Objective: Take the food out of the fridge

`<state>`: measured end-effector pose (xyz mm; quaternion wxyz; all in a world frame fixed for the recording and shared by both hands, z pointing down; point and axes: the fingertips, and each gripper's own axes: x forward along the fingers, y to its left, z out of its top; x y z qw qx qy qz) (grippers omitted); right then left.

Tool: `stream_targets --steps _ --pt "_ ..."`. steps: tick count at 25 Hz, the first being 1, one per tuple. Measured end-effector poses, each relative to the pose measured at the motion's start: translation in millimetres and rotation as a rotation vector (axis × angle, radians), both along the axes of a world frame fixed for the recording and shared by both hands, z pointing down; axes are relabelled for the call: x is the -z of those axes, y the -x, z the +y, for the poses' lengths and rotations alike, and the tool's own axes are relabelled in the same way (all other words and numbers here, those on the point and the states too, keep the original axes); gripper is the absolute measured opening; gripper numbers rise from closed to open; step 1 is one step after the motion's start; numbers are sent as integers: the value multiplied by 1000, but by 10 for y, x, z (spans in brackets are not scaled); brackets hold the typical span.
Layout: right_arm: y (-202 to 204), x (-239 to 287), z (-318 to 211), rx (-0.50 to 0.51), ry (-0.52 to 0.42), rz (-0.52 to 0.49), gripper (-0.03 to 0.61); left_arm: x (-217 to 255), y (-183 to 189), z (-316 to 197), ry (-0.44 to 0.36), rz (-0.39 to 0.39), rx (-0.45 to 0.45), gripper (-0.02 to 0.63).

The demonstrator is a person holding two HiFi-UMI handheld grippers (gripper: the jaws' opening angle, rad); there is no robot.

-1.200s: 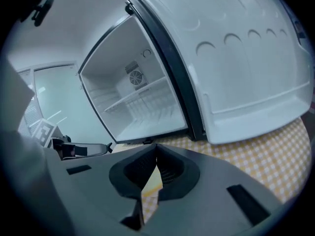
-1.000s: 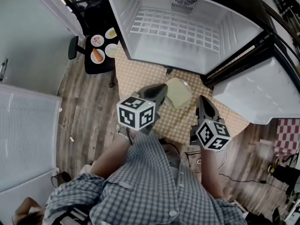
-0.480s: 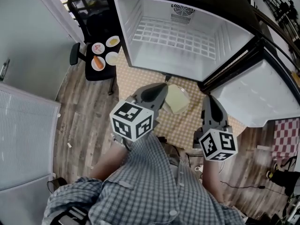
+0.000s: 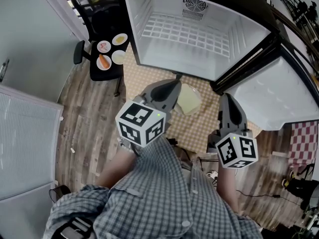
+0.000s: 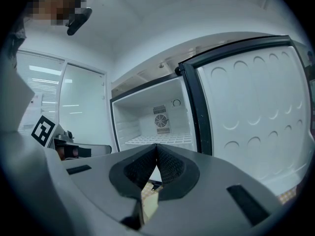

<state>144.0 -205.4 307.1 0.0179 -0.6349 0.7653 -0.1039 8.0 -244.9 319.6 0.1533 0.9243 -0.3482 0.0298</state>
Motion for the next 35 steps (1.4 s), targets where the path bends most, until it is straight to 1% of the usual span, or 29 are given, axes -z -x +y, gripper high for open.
stream_targets --steps 6,10,16,29,35 --pt "-44 -34 29 -9 13 -12 9 -27 -15 45 6 -17 -12 6" --pt "-71 -41 35 -14 18 -13 9 -39 -5 44 15 -13 -11 6" --pt "-46 -54 56 -3 28 -18 9 -31 -29 62 -4 -40 -12 6" --pt "-96 -52 68 -14 29 -40 9 26 -41 83 -13 -23 -15 6" --pt "-102 -75 86 -13 36 -50 9 19 -26 92 -4 -17 -8 6"
